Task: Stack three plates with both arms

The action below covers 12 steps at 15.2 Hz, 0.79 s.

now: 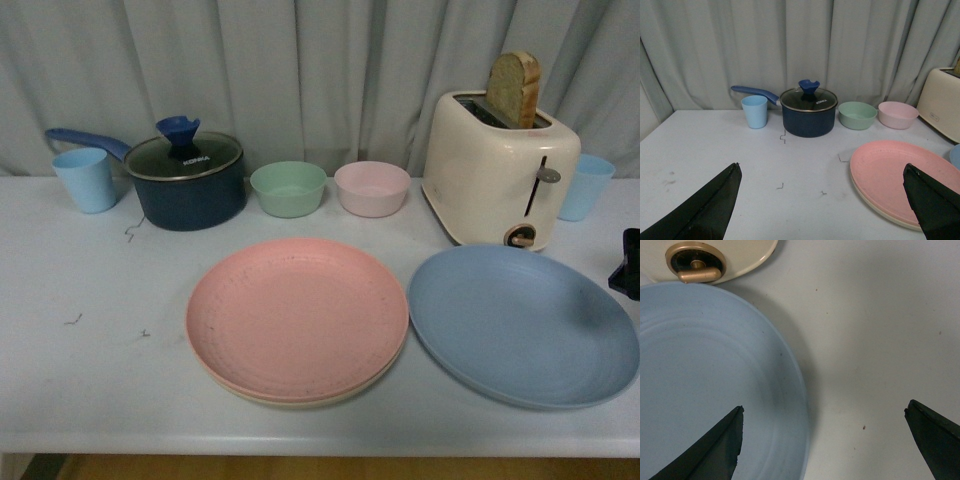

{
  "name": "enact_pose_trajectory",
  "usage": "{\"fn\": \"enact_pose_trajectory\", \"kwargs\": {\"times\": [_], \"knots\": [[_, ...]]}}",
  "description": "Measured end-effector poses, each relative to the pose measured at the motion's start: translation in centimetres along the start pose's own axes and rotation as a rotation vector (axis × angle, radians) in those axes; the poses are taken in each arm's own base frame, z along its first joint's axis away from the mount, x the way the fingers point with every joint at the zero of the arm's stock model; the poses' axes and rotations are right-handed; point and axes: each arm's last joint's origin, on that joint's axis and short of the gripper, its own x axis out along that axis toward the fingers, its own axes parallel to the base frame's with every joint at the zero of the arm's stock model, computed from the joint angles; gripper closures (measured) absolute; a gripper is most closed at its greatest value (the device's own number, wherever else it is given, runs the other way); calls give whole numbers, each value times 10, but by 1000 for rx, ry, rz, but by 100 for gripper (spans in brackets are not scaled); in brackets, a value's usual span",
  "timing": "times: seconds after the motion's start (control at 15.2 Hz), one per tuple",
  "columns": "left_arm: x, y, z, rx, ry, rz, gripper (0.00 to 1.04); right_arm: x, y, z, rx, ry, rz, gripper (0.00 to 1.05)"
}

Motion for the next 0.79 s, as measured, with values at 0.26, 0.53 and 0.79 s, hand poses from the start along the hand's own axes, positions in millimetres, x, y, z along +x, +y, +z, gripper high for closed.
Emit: {"fn": "enact_pose_trajectory", "kwargs": {"times": [0.26,0.53,0.79], "knots": [[0,0,0,0,0,0,7,28,12,-1,-18,44,-3,10],[0,0,0,0,0,0,7,47,12,-13,-11,99,-47,48],[0,0,0,0,0,0,7,44,12,-11,3,76,-33,95]]}}
